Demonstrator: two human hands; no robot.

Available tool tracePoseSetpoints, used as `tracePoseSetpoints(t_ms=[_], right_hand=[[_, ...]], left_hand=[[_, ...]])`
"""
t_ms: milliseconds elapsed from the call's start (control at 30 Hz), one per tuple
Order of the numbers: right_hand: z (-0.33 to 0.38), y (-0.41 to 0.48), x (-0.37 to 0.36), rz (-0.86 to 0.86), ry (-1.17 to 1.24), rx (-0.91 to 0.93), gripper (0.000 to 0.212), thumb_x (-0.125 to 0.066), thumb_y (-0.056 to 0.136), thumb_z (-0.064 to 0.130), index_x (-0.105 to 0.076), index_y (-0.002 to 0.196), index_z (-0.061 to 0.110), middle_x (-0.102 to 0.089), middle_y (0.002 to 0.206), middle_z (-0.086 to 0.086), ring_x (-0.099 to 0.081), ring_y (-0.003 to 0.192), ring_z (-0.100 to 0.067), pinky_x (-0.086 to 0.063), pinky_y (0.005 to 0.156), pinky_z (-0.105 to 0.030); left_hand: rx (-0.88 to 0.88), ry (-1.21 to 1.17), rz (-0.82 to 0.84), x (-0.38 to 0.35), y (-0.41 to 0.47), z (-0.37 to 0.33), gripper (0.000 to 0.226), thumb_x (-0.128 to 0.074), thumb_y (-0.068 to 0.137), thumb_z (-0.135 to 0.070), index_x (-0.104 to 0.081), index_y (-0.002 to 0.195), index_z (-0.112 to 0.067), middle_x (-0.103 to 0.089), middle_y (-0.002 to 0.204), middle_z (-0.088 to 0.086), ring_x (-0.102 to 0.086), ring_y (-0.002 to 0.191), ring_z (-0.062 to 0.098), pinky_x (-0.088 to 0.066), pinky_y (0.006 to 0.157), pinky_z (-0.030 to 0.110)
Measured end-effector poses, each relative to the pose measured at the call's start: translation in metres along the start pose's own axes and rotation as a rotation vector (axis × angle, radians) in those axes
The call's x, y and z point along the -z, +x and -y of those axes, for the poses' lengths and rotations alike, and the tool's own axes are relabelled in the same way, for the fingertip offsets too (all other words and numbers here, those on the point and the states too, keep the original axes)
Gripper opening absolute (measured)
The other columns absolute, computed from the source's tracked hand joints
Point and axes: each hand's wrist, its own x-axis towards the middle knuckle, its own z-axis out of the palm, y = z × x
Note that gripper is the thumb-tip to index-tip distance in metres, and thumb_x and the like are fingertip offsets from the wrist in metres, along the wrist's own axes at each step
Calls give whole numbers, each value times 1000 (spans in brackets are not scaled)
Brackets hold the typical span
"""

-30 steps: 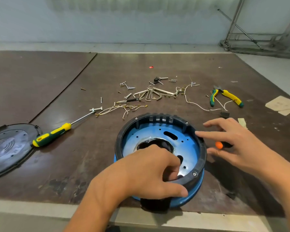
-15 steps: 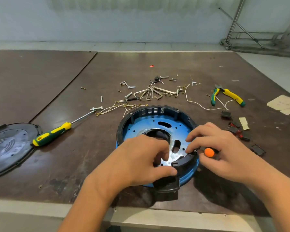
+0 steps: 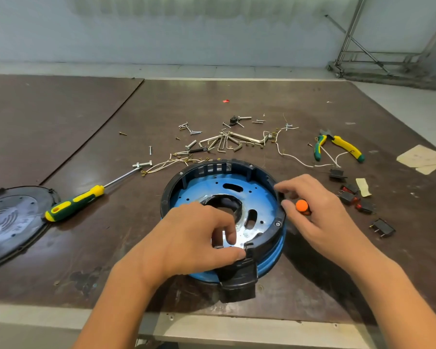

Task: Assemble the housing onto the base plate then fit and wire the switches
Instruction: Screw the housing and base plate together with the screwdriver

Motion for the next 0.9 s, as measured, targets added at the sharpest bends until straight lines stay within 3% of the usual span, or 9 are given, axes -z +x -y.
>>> tracePoseSetpoints(t_ms=[133, 233, 300, 433, 533, 633, 900], right_hand=[[-9, 1, -9, -194, -58, -138, 40, -57, 96, 23, -50, 134, 20, -57, 91, 10, -54, 88, -3, -39, 78, -11], [-20, 0, -14, -74, -170, -162, 30, -61, 93, 25, -58, 123, 22, -56, 95, 7, -48, 94, -10, -33, 77, -12], [-24, -2, -14, 26, -167, -135, 29, -65, 90, 23, -60, 119, 24, -54, 93, 4, -45, 90, -12, -35, 74, -19], [-28, -4, -10, 128, -129, -132, 36, -73, 83, 25, -60, 117, 28, -52, 99, 8, -46, 96, -10, -37, 75, -16], [-35, -3, -7, 209, -183, -196, 41, -75, 80, 33, -60, 118, 30, -49, 109, 10, -42, 107, -9, -36, 84, -18], [-43, -3, -3, 220, -240, -325, 44, -75, 81, 27, -60, 122, 29, -47, 116, 8, -42, 117, -14, -37, 97, -27], [-41, 2, 2, 153, -170, -381, 48, -71, 88, 16, -55, 133, 25, -55, 124, 8, -52, 117, -11, -38, 99, -26]], left_hand=[[50, 5, -16, -3, 1, 3, 34, -58, 73, -73, -62, 90, -44, -64, 74, -25, -58, 76, -9, -50, 62, 18], [50, -17, -26, -3, 2, 5, 40, -56, 68, -79, -61, 89, -46, -62, 80, -34, -57, 77, -12, -46, 60, 16], [48, -34, -27, -2, 1, 5, 47, -52, 63, -86, -61, 88, -46, -61, 82, -37, -58, 77, -12, -42, 59, 14], [74, -89, -74, -1, 1, 7, 62, -44, 59, -95, -63, 85, -43, -63, 77, -28, -59, 75, -7, -44, 59, 16], [116, -136, -149, -4, 5, 6, 49, -41, 76, -82, -63, 82, -39, -66, 71, -21, -61, 69, -2, -53, 62, 27], [158, -101, -220, -10, 9, 5, 31, -41, 91, -62, -62, 85, -40, -66, 70, -21, -62, 69, -4, -57, 67, 32], [194, -136, -374, -13, 11, 7, 25, -43, 95, -51, -60, 83, -37, -62, 66, -18, -60, 68, -1, -52, 61, 24]])
